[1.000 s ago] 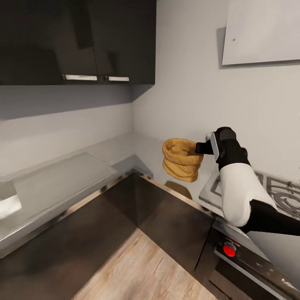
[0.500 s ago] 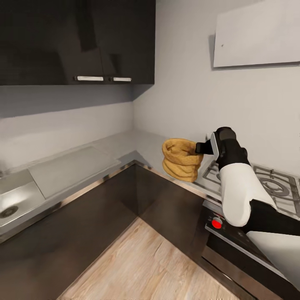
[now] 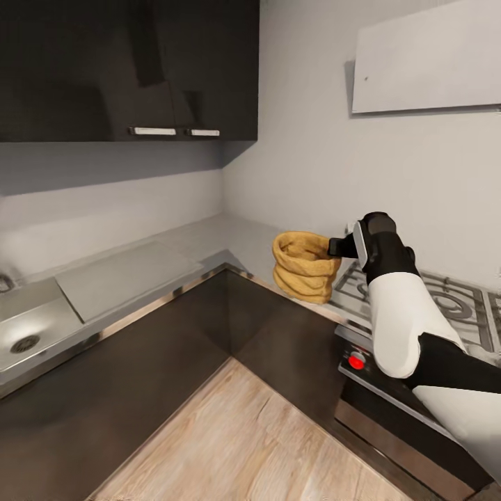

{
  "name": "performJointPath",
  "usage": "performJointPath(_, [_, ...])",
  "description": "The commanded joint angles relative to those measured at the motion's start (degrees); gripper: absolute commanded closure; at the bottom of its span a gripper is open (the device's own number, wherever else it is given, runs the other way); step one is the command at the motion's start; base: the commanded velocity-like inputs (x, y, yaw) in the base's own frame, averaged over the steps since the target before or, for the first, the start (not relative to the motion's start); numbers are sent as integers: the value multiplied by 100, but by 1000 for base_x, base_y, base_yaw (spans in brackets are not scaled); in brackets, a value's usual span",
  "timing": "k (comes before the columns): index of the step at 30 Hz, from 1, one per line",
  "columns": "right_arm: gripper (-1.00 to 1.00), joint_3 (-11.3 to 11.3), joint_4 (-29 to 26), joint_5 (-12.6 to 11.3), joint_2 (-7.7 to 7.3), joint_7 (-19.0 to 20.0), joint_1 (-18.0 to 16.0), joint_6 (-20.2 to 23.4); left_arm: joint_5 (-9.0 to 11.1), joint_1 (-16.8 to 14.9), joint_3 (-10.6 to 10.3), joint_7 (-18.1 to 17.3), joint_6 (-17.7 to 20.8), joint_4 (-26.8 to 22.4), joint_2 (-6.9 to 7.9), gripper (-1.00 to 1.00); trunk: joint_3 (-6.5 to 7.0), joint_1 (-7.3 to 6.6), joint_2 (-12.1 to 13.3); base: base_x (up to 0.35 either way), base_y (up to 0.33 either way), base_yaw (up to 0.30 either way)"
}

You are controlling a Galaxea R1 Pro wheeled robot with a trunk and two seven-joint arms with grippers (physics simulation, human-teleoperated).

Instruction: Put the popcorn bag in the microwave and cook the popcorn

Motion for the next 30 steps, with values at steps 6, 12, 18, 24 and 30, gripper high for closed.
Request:
performJointPath(6, [100, -18, -6, 80, 22, 35, -6, 16, -5, -1, 39, 5, -12, -2, -2, -100, -6, -2, -4, -43, 0, 0])
performJointPath(12, [100, -18, -6, 108, 35, 22, -6, 16, -5, -1, 38, 5, -12, -2, -2, -100, 47, -2, -4, 0, 0, 0])
performJointPath(18, [100, -18, 2, 109, 35, 14, -6, 16, -5, -1, 36, 5, -12, -2, 1, -100, 103, -2, -4, 0, 0, 0])
performJointPath(24, [100, -18, 35, 109, 35, 6, -6, 16, -5, -1, 31, 5, -11, -2, -2, -100, 158, -2, -4, 0, 0, 0])
performJointPath(30, [100, -18, 99, 86, 42, -14, -4, 16, -5, -1, 35, 5, -12, -2, -2, -100, 214, -2, -4, 0, 0, 0])
